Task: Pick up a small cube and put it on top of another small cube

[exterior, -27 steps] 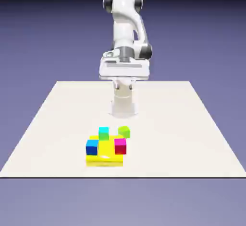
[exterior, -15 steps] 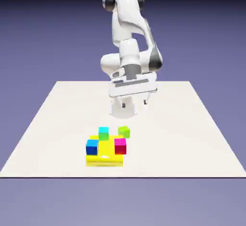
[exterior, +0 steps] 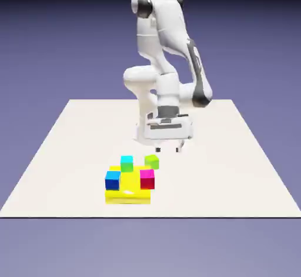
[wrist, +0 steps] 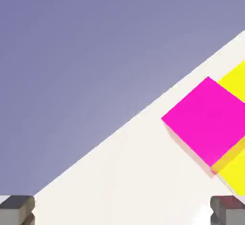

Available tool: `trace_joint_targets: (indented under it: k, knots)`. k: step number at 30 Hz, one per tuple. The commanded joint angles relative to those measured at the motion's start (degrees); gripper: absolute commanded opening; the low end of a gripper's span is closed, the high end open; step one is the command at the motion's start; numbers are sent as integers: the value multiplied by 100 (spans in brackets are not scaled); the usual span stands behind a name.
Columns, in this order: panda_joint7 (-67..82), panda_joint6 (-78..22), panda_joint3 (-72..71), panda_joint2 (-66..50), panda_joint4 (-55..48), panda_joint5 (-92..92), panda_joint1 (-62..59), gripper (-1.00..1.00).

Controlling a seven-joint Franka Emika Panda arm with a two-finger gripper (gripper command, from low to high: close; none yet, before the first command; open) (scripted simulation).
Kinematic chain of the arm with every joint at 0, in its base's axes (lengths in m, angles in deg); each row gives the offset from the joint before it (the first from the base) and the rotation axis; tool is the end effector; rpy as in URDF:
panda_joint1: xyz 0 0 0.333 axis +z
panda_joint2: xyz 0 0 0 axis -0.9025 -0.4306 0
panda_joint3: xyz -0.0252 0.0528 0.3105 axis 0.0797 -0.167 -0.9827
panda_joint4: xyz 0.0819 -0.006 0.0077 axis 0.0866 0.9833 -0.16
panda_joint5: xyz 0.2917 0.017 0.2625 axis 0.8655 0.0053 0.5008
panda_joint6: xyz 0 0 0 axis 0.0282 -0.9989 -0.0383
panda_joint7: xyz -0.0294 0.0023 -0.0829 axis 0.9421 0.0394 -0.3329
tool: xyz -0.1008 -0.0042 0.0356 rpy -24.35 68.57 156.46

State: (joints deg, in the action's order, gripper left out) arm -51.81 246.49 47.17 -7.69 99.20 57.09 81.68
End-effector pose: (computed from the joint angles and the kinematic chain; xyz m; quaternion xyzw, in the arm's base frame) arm 0.3404 0.0693 0.2569 -0.6965 0.6710 -0.1990 0.1583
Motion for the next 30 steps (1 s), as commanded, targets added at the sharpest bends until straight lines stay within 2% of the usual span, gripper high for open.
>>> trace_joint_targets:
  k: [1, 16, 30]
  knots:
    - [-9, 81, -45, -105, 11, 250, 24, 0]
    - [-141, 1299, -720, -1681, 176, 3980, 882, 0]
    - [-3062, 1701, -445, -3002, 509, 744, 495, 0]
